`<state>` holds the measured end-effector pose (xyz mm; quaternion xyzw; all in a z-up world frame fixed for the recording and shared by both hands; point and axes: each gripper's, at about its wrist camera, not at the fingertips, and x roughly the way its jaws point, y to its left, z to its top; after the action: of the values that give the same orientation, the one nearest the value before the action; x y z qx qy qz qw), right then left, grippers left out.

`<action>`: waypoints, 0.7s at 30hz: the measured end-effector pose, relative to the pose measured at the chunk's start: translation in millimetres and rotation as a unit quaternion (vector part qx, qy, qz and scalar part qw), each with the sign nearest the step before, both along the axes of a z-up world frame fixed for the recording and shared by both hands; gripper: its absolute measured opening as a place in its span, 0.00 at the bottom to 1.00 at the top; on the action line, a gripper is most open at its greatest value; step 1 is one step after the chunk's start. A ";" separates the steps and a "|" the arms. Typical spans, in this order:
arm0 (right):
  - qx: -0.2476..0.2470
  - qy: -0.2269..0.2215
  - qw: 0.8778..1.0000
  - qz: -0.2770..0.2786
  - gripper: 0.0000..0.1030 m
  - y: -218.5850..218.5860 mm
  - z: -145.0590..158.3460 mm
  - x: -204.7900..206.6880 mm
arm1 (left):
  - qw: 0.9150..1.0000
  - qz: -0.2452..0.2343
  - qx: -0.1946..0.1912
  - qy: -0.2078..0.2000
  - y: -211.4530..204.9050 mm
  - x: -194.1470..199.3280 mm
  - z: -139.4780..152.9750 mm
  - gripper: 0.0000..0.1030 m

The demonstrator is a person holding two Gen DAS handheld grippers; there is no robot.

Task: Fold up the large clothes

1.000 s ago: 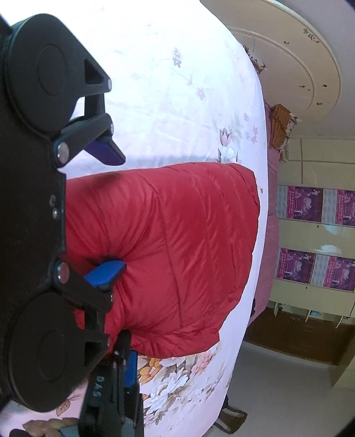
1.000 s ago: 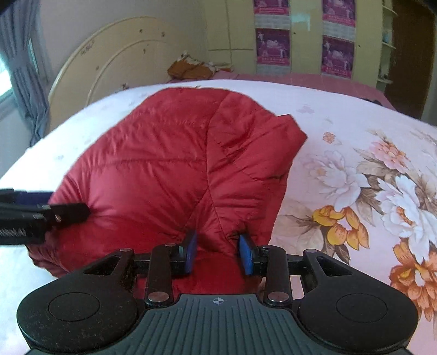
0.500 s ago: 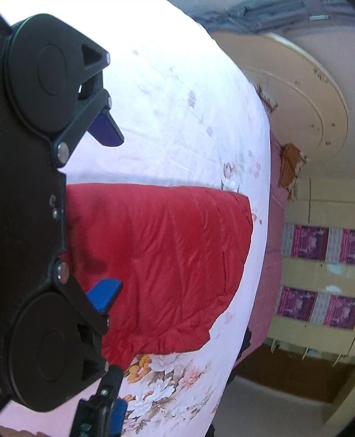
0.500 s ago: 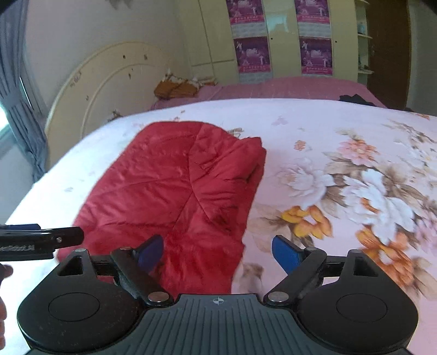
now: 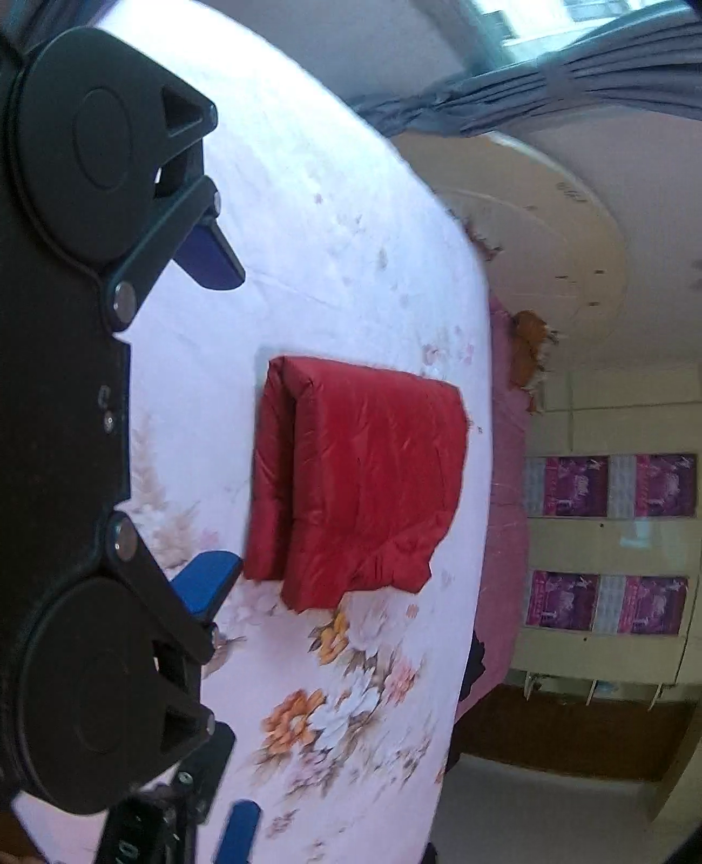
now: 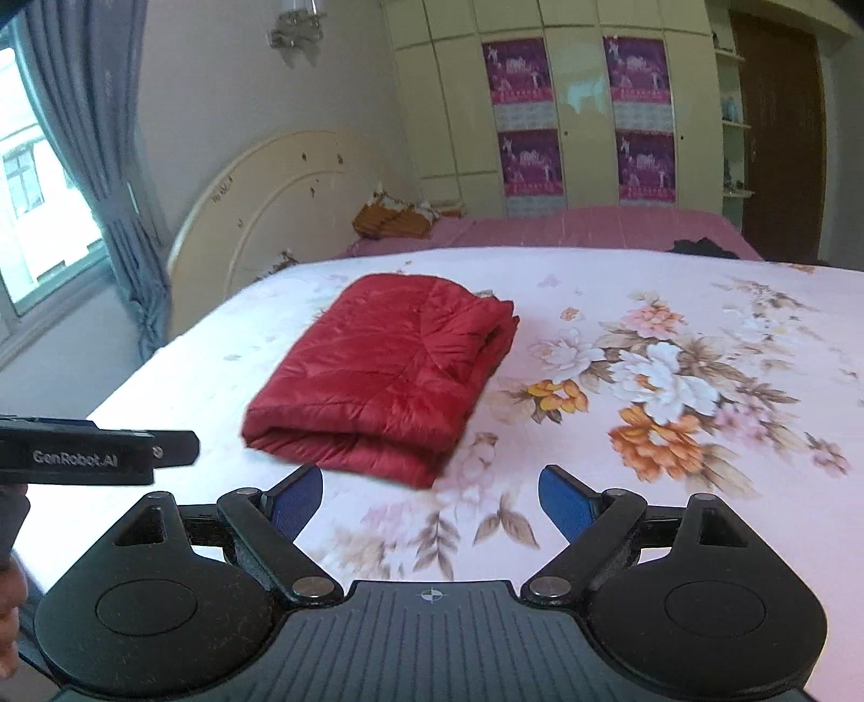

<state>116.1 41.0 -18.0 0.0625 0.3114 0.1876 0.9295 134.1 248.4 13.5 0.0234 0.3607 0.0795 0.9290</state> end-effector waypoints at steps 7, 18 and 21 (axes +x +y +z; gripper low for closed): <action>-0.006 -0.064 0.998 -0.021 1.00 -12.0 34.6 -65.6 | 1.000 0.004 -0.001 -0.023 -17.0 -54.7 14.9 1.00; 0.000 -0.087 0.996 -0.030 1.00 -20.1 45.3 -98.2 | 0.998 0.027 -0.006 -0.064 -18.2 -93.0 30.2 1.00; 0.004 -0.089 0.995 -0.032 1.00 -22.6 47.0 -100.7 | 0.997 0.028 -0.003 -0.066 -19.8 -96.4 33.2 1.00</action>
<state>15.5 18.4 29.0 0.0592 0.2241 0.1638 0.9589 37.7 228.6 46.7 0.0054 0.2991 0.1058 0.9483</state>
